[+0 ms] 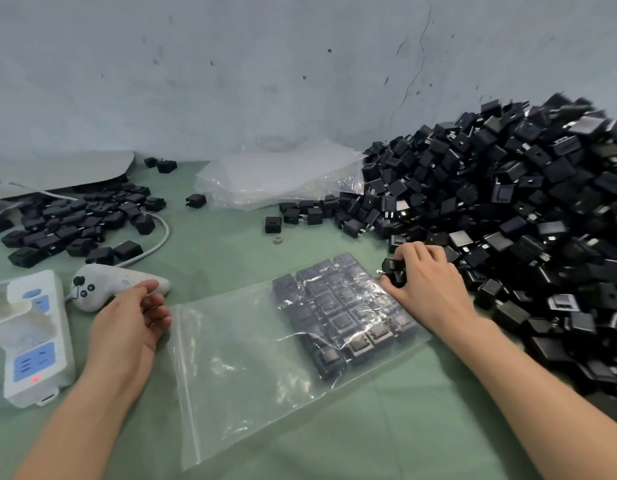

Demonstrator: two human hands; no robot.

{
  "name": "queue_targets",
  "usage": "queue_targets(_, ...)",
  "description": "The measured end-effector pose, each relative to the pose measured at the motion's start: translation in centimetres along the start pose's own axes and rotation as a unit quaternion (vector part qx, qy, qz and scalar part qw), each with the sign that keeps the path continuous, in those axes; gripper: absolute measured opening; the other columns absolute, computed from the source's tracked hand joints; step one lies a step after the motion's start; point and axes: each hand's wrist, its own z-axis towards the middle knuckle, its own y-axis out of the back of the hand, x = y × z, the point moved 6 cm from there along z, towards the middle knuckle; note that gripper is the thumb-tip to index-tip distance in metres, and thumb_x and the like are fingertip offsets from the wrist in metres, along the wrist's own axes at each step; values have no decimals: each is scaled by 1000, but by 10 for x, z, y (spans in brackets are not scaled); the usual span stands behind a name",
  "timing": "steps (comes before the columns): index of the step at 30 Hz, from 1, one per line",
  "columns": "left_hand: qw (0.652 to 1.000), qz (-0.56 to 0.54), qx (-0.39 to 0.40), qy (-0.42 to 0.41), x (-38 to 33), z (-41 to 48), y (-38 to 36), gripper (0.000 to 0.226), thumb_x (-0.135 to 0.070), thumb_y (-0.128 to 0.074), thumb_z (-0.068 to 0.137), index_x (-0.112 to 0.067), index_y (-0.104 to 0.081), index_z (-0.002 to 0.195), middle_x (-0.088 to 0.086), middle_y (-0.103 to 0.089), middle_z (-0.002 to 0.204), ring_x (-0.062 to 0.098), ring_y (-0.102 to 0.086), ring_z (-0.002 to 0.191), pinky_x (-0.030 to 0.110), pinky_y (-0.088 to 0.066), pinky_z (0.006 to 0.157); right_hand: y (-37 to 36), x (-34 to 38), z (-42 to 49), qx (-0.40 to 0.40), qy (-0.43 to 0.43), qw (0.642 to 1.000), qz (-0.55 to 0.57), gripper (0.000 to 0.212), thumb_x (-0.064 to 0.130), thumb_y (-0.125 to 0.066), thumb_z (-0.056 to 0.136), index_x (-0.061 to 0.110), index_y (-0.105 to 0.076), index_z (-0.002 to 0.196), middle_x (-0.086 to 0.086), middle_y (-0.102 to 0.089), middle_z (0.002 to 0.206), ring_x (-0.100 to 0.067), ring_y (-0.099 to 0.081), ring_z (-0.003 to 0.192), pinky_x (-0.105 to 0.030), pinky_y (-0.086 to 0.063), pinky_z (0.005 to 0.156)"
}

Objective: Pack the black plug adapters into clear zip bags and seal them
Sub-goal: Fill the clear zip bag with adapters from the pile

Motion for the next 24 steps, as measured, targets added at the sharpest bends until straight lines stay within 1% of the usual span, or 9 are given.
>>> queue_targets(5, 1000, 2, -1, -2, -1, 0, 0, 17, -12, -49, 99, -17, -63, 92, -3, -53, 67, 8, -49, 58, 14, -45, 47, -3, 0, 1, 14, -4, 1000, -16, 48, 57, -45, 92, 31, -55, 131, 1, -55, 125, -30, -48, 110, -43, -47, 82)
queue_targets(10, 1000, 5, -5, -5, -1, -1, -1, 16, -12, -50, 98, -16, -64, 91, -3, -54, 67, 8, -49, 58, 15, -45, 48, -4, -1, 2, 31, -7, 999, -20, 52, 68, -43, 91, 30, -56, 124, 3, -58, 129, -33, -56, 108, -46, -46, 89)
queue_targets(14, 1000, 3, -8, -3, -1, -2, -1, 15, -13, -52, 98, -16, -64, 91, -3, -55, 67, 8, -50, 58, 15, -45, 48, 2, 2, 0, -16, -6, 1000, -5, 45, 62, -46, 93, 28, -56, 121, 2, -61, 118, -29, -58, 97, -40, -49, 80)
queue_targets(16, 1000, -1, -8, -3, -1, -3, -1, 14, -13, -52, 98, -16, -64, 91, -2, -55, 67, 8, -50, 57, 15, -45, 47, 9, 0, -3, -54, -17, 997, 48, 41, 57, -50, 94, 27, -57, 121, 4, -62, 113, -25, -59, 91, -34, -49, 72)
queue_targets(18, 1000, -7, -10, -5, -1, -3, 1, 15, -14, -51, 98, -17, -64, 91, -2, -54, 68, 7, -49, 54, 15, -44, 46, 19, -7, -8, -90, -57, 977, 186, 32, 53, -55, 93, 31, -60, 115, 11, -64, 103, -15, -59, 82, -27, -43, 63)
queue_targets(19, 1000, -12, -14, -6, -3, -3, 2, 15, -14, -50, 98, -18, -63, 90, -3, -54, 67, 7, -48, 52, 16, -44, 45, 26, -12, -10, -102, -99, 945, 294, 25, 53, -58, 91, 34, -62, 108, 13, -66, 97, -11, -58, 76, -27, -41, 61)
queue_targets(20, 1000, -18, -22, -9, -6, -3, 4, 16, -15, -50, 98, -20, -63, 90, -4, -54, 66, 6, -48, 50, 16, -43, 44, 33, -15, -11, -110, -152, 882, 431, 21, 52, -61, 89, 35, -63, 101, 13, -69, 92, -11, -58, 73, -28, -42, 62)
queue_targets(22, 998, -19, -44, -32, -16, -4, 4, 17, -18, -50, 97, -25, -63, 88, -8, -54, 62, 5, -47, 48, 17, -43, 43, 41, -8, -16, -72, -255, 667, 696, 23, 51, -64, 84, 29, -67, 92, 6, -74, 93, -18, -63, 77, -33, -47, 68)
queue_targets(24, 995, -4, -50, -88, -32, -13, -3, 20, -20, -48, 96, -27, -63, 86, -11, -54, 61, 4, -49, 48, 17, -43, 45, 40, 18, -23, 25, -287, 429, 856, 28, 48, -66, 82, 21, -71, 87, -3, -76, 101, -25, -67, 84, -34, -51, 70)
